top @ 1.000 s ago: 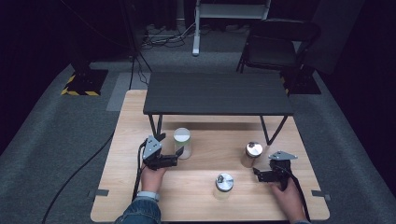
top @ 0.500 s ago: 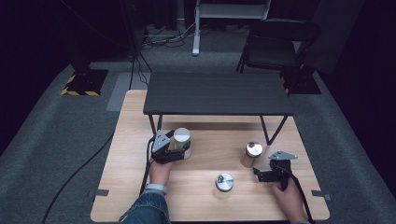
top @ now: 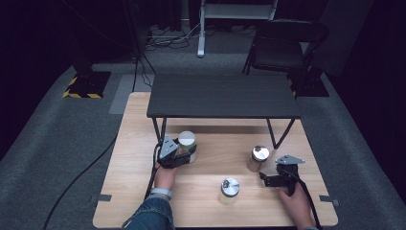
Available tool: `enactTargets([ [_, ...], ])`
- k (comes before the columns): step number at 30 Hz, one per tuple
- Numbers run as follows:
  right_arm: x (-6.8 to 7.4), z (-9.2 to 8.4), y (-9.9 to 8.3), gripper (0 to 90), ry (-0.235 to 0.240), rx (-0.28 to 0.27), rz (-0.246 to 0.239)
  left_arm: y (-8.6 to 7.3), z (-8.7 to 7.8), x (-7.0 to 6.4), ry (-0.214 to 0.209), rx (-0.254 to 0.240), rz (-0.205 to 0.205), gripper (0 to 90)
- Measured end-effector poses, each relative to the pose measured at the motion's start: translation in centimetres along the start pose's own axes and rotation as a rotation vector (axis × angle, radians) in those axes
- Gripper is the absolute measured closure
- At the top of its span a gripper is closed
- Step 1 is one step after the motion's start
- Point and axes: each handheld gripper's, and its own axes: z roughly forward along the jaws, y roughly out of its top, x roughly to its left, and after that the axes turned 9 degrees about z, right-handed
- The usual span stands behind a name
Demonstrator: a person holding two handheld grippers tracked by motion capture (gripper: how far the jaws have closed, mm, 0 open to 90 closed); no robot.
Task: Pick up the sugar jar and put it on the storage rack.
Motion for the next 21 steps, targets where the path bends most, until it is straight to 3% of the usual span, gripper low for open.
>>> enactTargets([
  [9,0.0,0.0,0.0,0.0,0.000,0.000,0.000,-0.1,0.0,0.2,-0.008,-0.005,-0.007,35.0],
  [17,0.0,0.0,0.0,0.0,0.000,0.000,0.000,0.9,0.0,0.3,-0.021,0.022,0.012,34.9],
  [21,0.0,0.0,0.0,0.1,0.000,0.000,0.000,1.3,0.0,0.3,-0.029,0.004,-0.006,35.0],
])
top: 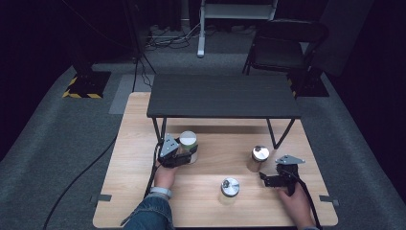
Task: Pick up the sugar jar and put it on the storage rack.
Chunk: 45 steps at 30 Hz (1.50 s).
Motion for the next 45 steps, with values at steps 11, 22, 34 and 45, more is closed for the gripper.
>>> enactTargets([
  [11,0.0,0.0,0.0,0.0,0.000,0.000,0.000,3.1,-0.6,-0.1,-0.047,-0.030,0.033,34.9],
  [22,0.0,0.0,0.0,0.0,0.000,0.000,0.000,7.6,-1.8,0.1,-0.095,-0.039,0.041,34.9],
  [34,0.0,0.0,0.0,0.0,0.000,0.000,0.000,13.3,-3.3,0.7,-0.116,-0.042,0.052,34.9],
  [45,0.0,0.0,0.0,0.0,0.000,0.000,0.000,19.2,-4.2,1.0,-0.080,-0.057,0.106,34.9],
])
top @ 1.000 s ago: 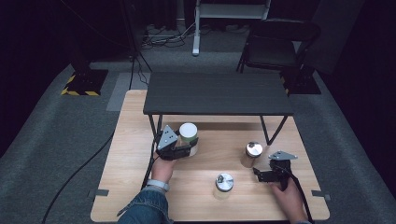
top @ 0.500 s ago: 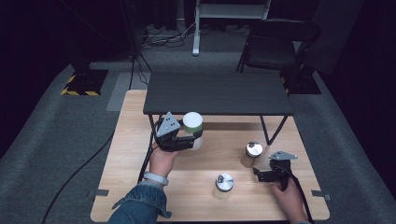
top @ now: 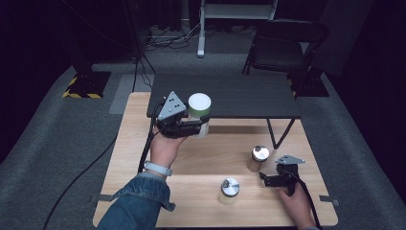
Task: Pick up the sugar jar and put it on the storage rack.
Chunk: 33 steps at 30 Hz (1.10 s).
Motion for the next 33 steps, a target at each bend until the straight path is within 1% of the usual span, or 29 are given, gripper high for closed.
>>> enactTargets([
  [1,0.0,0.0,0.0,0.0,0.000,0.000,0.000,0.0,0.0,0.0,0.000,0.000,0.000,34.9],
  [2,0.0,0.0,0.0,0.0,0.000,0.000,0.000,0.7,0.2,0.2,0.007,-0.001,0.012,34.9],
  [3,0.0,0.0,0.0,0.0,0.000,0.000,0.000,1.1,0.3,0.2,0.015,0.002,0.022,34.9],
  [4,0.0,0.0,0.0,0.0,0.000,0.000,0.000,1.1,0.3,0.2,0.015,0.002,0.022,34.9],
  [5,0.0,0.0,0.0,0.1,0.000,0.000,0.000,1.7,0.5,0.3,0.029,0.002,0.037,34.9],
  [6,0.0,0.0,0.0,0.0,0.000,0.000,0.000,1.9,0.6,0.4,0.032,0.000,0.040,34.9],
  [7,0.0,0.0,0.0,0.0,0.000,0.000,0.000,1.9,0.6,0.4,0.032,0.000,0.040,34.9],
  [8,0.0,0.0,0.0,0.0,0.000,0.000,0.000,2.3,0.8,0.8,0.033,-0.006,0.035,34.8],
  [10,0.0,0.0,0.0,0.0,0.000,0.000,0.001,2.5,0.9,1.0,0.035,-0.007,0.032,34.8],
  [13,0.0,0.0,0.0,0.0,0.000,-0.001,-0.001,3.0,1.2,1.4,0.049,-0.012,0.024,34.8],
  [14,0.0,0.0,0.0,0.0,0.000,0.000,0.001,3.2,1.5,1.6,0.060,-0.015,0.014,34.8],
  [16,0.0,0.0,0.0,0.0,0.000,0.000,0.001,3.2,1.6,1.7,0.067,-0.016,0.010,34.8],
  [17,0.0,0.0,0.0,0.0,0.000,-0.001,0.000,3.3,1.9,1.9,0.084,-0.011,0.008,34.8],
  [19,0.0,0.0,0.0,0.0,0.000,0.000,0.001,3.4,2.4,2.0,0.103,-0.001,0.001,34.8],
  [21,0.0,0.0,0.0,0.0,0.000,0.000,0.001,3.4,2.6,2.2,0.109,0.002,-0.007,34.8],
  [25,0.0,0.0,0.0,0.1,0.000,0.000,0.001,3.2,3.3,3.0,0.134,0.010,-0.041,34.8],
  [29,0.0,0.0,0.0,0.0,0.000,0.000,0.001,2.6,3.9,3.4,0.165,0.012,-0.079,34.8],
  [30,0.0,0.0,0.0,0.0,0.000,0.000,0.001,2.3,4.3,3.4,0.183,0.031,-0.089,34.8],
  [31,0.0,0.0,0.0,0.0,0.000,0.000,0.001,2.3,4.3,3.4,0.183,0.031,-0.089,34.8],
  [32,0.0,0.0,0.0,0.0,0.000,0.000,0.001,1.9,4.7,3.5,0.194,0.043,-0.100,34.8],
  [33,0.0,0.0,0.0,0.0,0.000,0.000,0.001,1.7,4.8,3.6,0.196,0.043,-0.111,34.8],
])
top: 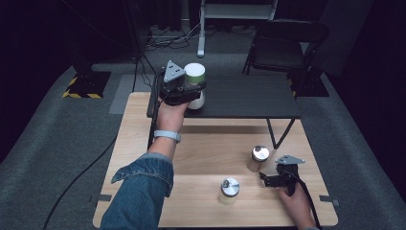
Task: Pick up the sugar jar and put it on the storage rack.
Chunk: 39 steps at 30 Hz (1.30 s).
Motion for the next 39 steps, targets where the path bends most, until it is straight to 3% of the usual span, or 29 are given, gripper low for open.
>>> enactTargets([
  [4,0.0,0.0,0.0,0.0,0.000,0.000,0.000,-0.8,0.3,0.2,0.005,-0.009,-0.028,34.7],
  [8,0.0,0.0,0.0,0.0,0.000,0.000,0.000,-1.4,0.5,0.0,0.021,-0.020,-0.020,34.7],
  [9,0.0,0.0,0.0,0.0,0.000,0.000,0.000,-1.3,0.6,-0.4,0.028,-0.019,0.009,34.5],
  [11,0.0,0.0,0.0,0.0,0.000,0.000,0.000,-1.4,0.6,-0.6,0.037,-0.028,0.018,33.6],
  [12,0.0,0.0,0.0,0.0,-0.001,0.000,-0.001,-1.6,0.4,-0.9,0.060,-0.052,0.019,27.2],
  [15,0.0,0.0,0.0,0.0,0.000,0.000,0.000,-1.7,0.2,-1.0,0.068,-0.079,0.017,15.0],
  [18,0.0,0.0,0.0,0.1,0.000,0.000,0.000,-1.5,-0.2,-0.9,0.065,-0.102,0.015,10.9],
  [27,0.0,0.0,0.0,0.0,0.000,0.000,-0.001,-1.7,-2.1,-0.7,0.070,-0.079,0.021,6.7],
  [39,0.0,0.0,0.0,0.0,0.000,0.001,0.000,-2.9,-5.2,-0.6,0.039,-0.062,0.012,6.6],
])
